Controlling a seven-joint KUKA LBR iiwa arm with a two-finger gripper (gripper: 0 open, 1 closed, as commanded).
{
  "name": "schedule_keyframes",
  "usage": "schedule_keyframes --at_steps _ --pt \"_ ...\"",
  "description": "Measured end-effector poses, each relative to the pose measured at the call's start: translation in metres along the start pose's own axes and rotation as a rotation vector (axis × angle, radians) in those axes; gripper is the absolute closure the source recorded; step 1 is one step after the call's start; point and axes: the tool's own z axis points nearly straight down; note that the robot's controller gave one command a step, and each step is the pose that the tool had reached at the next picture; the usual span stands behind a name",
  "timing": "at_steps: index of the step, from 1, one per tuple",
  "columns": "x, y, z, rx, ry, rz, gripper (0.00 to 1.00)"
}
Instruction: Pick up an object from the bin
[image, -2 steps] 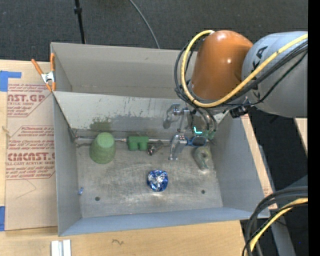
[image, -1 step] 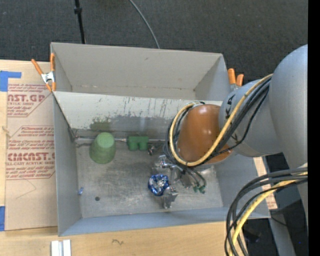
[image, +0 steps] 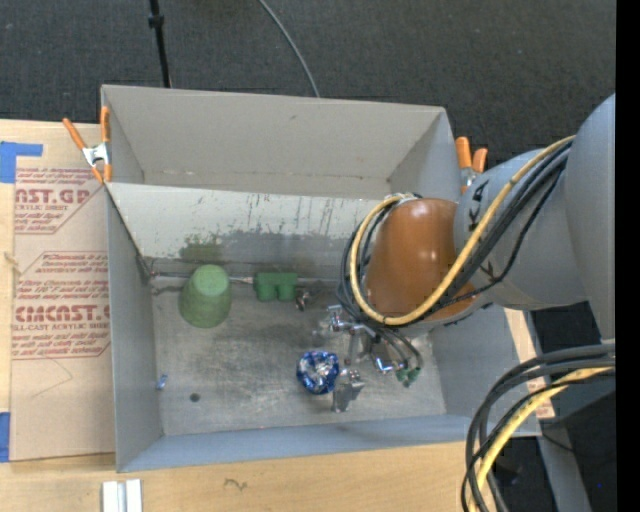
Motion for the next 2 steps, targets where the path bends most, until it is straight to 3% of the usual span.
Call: schedule_keyframes --at_steps 1,2 --pt "0.01 -0.001 0.002 0.0 0.004 0.014 0.0" --pt "0.008 -0.004 0.028 0.0 -0.017 0.003 0.0"
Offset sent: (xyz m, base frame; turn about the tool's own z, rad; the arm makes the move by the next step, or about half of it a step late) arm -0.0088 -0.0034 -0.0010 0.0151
